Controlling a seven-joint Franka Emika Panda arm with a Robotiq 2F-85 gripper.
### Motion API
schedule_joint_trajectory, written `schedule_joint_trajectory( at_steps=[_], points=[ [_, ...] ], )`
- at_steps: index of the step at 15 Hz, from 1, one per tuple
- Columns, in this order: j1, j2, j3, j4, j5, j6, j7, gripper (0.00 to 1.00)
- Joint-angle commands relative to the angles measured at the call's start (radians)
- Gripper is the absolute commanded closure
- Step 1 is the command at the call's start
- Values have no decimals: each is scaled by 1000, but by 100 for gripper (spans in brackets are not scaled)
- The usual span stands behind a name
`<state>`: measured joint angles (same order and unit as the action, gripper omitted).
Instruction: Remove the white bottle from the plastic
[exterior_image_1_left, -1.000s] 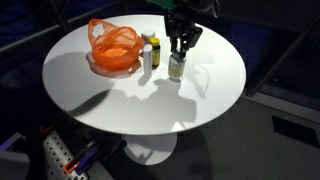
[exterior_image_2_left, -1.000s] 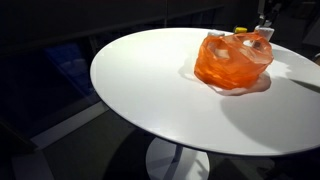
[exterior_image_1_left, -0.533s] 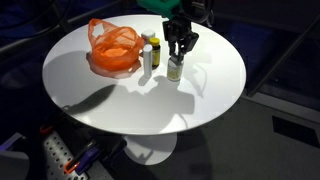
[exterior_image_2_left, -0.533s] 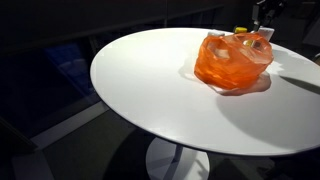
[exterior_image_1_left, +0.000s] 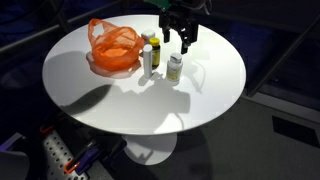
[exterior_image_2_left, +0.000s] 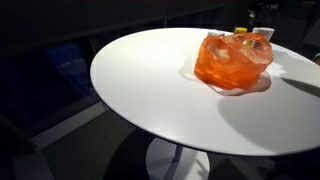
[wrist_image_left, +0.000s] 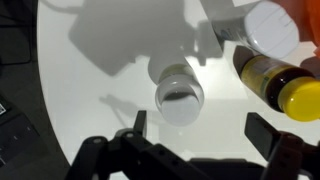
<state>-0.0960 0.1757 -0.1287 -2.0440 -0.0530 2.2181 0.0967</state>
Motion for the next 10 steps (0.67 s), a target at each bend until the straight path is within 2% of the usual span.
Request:
schedule_joint_trajectory(
  at_steps=[1, 4, 10],
  points=[
    [18, -92, 15, -13, -23, -69, 18, 0],
    [40, -146, 35, 11, -31, -167, 35, 0],
    [75, -225, 91, 85, -9, -454, 37, 0]
  ],
)
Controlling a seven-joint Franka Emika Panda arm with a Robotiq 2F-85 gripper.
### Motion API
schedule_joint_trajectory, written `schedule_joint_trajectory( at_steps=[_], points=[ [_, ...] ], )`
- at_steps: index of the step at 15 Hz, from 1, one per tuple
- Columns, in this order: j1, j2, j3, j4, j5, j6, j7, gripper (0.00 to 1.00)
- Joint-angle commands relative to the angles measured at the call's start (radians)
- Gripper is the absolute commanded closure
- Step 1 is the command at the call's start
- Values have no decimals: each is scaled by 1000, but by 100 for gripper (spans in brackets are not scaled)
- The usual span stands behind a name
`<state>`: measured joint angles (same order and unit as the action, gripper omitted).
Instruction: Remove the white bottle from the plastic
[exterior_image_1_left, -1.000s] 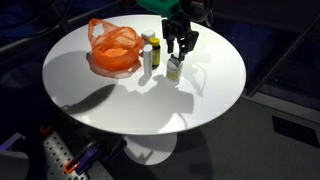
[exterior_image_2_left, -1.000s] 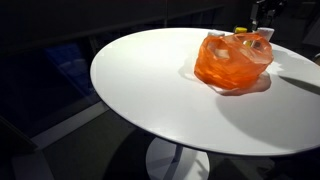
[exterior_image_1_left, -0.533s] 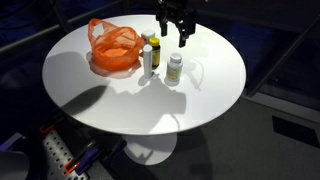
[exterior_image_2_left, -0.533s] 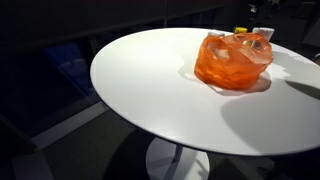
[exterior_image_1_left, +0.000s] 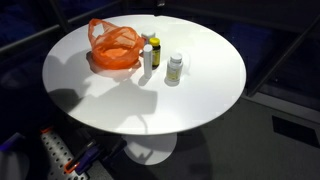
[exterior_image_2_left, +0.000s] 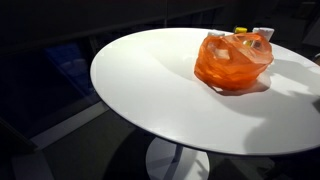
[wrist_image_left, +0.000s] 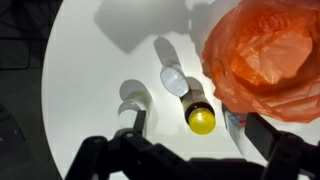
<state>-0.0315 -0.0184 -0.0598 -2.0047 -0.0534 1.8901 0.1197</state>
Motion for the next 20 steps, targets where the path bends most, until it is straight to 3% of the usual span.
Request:
schedule_joint_trajectory(
  at_steps=[1, 7, 15, 20],
  points=[
    [17, -43, 31, 57, -8, -165, 9, 0],
    [62, -157, 93, 54, -26, -289, -18, 0],
    [70, -264, 152, 46, -42, -280, 100, 0],
    [71, -252, 147, 51, -21, -271, 74, 0]
  ],
)
